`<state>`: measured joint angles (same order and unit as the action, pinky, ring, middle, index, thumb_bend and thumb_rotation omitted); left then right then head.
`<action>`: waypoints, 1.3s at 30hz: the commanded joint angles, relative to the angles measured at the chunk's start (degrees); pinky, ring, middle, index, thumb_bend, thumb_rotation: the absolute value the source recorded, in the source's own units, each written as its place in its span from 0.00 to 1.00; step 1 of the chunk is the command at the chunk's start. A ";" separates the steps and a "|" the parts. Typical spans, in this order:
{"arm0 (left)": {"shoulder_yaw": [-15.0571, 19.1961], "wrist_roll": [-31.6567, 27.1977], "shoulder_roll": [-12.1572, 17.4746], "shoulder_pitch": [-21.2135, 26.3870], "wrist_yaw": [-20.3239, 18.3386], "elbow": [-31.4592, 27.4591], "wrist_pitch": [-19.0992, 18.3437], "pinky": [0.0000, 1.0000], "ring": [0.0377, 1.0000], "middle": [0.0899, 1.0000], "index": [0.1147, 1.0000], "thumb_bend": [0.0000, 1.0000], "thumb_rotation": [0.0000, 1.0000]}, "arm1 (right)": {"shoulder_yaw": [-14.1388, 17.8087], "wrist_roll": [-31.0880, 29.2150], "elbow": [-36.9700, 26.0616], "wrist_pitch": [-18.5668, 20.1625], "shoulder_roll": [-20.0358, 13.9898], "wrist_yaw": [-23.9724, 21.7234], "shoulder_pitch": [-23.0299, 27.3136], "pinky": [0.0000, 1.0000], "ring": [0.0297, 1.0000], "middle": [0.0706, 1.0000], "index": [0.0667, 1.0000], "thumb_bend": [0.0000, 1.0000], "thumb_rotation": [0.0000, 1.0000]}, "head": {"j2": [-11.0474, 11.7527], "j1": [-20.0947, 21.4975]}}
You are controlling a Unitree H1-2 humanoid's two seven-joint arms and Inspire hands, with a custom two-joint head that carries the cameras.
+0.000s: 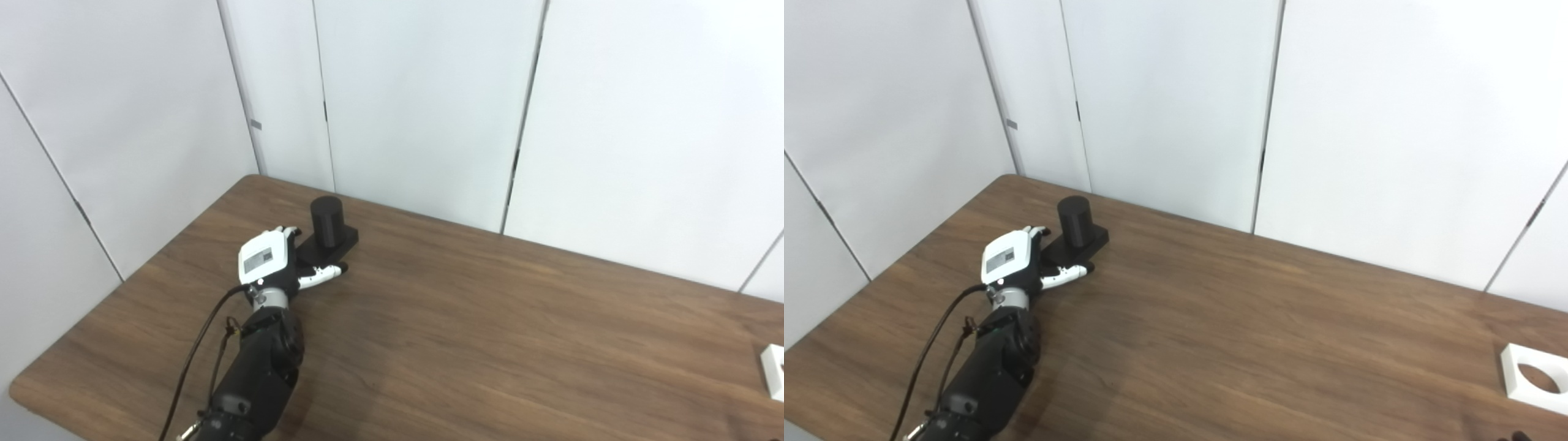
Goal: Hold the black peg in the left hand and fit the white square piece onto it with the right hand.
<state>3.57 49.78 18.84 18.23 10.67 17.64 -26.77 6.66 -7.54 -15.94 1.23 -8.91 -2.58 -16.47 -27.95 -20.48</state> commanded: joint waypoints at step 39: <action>-2.81 -12.11 2.50 7.13 14.02 10.10 5.46 0.80 0.80 0.67 0.41 0.52 0.05 | -1.02 0.69 -0.97 1.82 0.51 0.19 -0.40 0.78 0.88 0.88 0.89 0.69 1.00 | -1.10 2.05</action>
<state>0.97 37.52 19.39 24.07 24.20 30.05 -21.86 6.35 -6.78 -16.66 1.86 -8.64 -1.41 -16.51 -29.00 -18.37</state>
